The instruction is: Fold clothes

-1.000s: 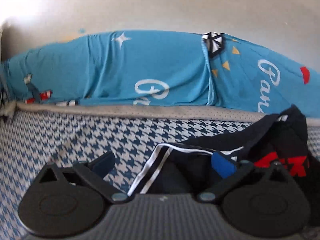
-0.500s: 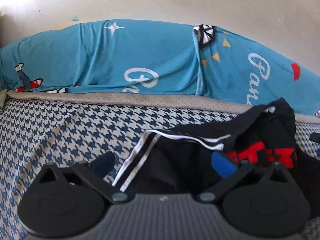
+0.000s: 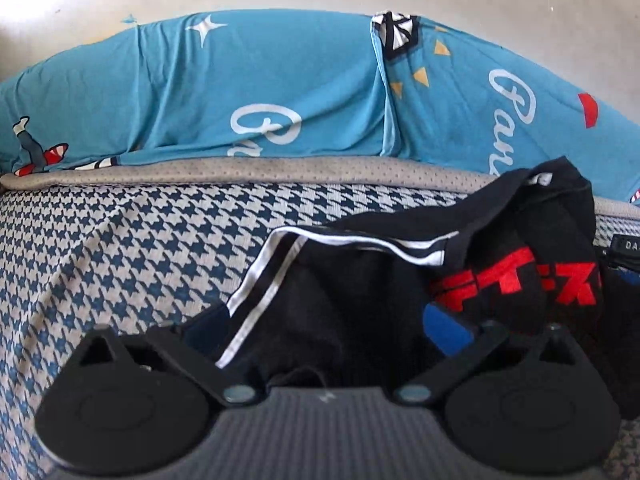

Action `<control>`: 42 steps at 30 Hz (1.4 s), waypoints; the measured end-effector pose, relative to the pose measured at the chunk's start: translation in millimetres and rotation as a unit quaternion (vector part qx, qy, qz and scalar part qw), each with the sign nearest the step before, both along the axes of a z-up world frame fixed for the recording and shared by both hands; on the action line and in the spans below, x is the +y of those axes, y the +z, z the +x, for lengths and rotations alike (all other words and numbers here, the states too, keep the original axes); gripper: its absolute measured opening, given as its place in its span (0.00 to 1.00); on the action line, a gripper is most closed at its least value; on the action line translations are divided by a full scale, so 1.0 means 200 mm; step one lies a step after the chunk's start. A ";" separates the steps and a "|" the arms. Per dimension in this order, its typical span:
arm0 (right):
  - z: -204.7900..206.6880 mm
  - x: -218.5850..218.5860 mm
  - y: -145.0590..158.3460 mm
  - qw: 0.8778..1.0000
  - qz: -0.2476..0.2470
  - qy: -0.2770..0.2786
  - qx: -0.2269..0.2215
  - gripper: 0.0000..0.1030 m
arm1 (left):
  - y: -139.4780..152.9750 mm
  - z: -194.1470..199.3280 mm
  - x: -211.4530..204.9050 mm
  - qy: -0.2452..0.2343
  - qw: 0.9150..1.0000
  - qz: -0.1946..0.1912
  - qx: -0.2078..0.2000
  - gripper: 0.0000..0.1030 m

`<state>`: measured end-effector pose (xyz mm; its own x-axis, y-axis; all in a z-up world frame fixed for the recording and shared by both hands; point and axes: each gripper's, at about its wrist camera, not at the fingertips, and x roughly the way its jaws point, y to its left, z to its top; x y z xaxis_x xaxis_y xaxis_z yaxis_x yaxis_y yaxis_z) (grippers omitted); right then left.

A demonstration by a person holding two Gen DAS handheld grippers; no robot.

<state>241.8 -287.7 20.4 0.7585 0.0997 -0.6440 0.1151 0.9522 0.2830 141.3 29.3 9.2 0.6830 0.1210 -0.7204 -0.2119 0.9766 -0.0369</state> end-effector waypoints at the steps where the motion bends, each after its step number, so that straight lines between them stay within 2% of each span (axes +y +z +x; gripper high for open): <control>1: 0.01 0.01 0.00 1.000 -0.005 0.005 0.000 0.27 | -0.01 0.00 0.00 0.000 1.000 0.001 0.002 1.00; 2: 0.01 0.03 -0.01 1.000 -0.014 0.006 -0.001 0.18 | -0.01 0.01 0.00 -0.001 1.000 0.003 0.005 1.00; 3: 0.01 0.03 -0.01 1.000 -0.018 0.009 -0.004 0.12 | -0.02 0.01 -0.01 -0.001 1.000 0.004 0.007 1.00; 5: 0.00 0.03 0.02 0.999 -0.026 0.003 -0.020 0.08 | -0.03 0.02 -0.01 -0.001 1.000 0.005 0.012 1.00; 8: -0.03 0.01 0.10 0.997 -0.040 -0.025 -0.056 0.08 | -0.04 0.03 -0.01 0.000 1.000 0.006 0.014 1.00; 11: -0.08 -0.06 0.20 0.989 -0.059 -0.098 -0.097 0.07 | -0.03 0.02 0.00 0.001 1.000 0.004 0.014 1.00; 17: -0.19 -0.24 0.33 0.955 -0.085 -0.239 -0.150 0.10 | -0.02 0.02 0.00 0.004 1.000 0.006 0.016 1.00; 18: -0.20 -0.26 0.34 0.952 -0.084 -0.253 -0.153 0.11 | -0.02 0.03 0.00 0.005 1.000 0.007 0.016 1.00; 20: -0.20 -0.28 0.35 0.955 -0.076 -0.246 -0.149 0.12 | -0.03 0.03 0.01 0.008 1.000 0.010 0.018 1.00; 25: -0.17 -0.21 0.33 0.980 -0.012 -0.158 -0.122 0.12 | -0.03 0.04 0.04 0.020 0.999 0.019 0.017 1.00; 32: -0.16 0.01 0.29 0.994 0.001 -0.037 -0.105 0.12 | -0.03 0.07 0.11 0.041 0.999 0.023 0.015 1.00; 37: -0.16 0.21 0.29 0.992 0.005 0.088 -0.092 0.15 | -0.04 0.07 0.16 0.057 0.998 0.002 0.026 1.00; 42: -0.20 0.40 0.26 0.978 0.047 0.199 -0.051 0.16 | -0.03 0.06 0.15 0.041 0.999 -0.007 0.027 1.00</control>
